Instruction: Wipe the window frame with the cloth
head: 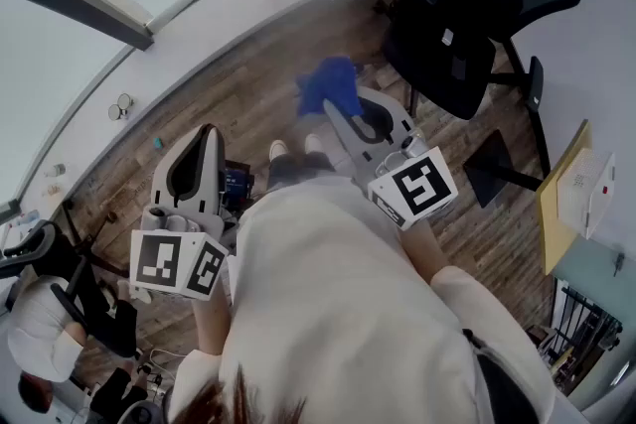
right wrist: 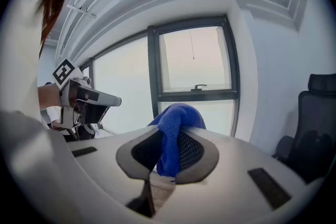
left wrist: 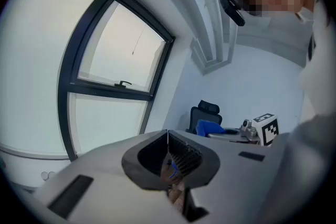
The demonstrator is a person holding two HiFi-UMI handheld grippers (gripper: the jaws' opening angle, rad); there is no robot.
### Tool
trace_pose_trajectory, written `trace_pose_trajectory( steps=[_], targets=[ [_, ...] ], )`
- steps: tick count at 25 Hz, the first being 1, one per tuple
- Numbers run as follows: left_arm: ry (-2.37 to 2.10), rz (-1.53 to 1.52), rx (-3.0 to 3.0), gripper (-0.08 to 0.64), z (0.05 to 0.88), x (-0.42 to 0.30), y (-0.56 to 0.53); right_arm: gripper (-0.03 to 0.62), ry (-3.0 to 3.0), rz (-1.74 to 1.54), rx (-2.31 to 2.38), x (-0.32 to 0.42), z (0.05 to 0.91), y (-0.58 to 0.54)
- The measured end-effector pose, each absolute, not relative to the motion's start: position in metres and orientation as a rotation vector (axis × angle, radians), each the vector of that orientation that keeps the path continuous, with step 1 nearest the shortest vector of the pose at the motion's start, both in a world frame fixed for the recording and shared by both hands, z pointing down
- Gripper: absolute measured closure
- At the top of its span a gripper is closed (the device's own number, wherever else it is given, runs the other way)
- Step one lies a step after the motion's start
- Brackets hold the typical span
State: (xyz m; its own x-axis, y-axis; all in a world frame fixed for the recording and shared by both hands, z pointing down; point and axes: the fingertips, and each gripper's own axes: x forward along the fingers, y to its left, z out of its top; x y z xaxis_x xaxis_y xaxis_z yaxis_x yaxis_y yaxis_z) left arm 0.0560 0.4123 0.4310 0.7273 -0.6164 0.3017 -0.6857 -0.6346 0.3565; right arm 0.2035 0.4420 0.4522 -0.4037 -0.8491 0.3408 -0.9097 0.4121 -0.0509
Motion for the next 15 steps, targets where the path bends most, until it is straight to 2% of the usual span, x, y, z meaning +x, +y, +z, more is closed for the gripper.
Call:
trace_pose_trajectory(
  steps=[15],
  targets=[
    [-1.007,0.218,2.486,0.549,0.436,0.043,0.388,0.537,-2.415,0.365,1.578,0.197,0.454,0.415]
  ],
)
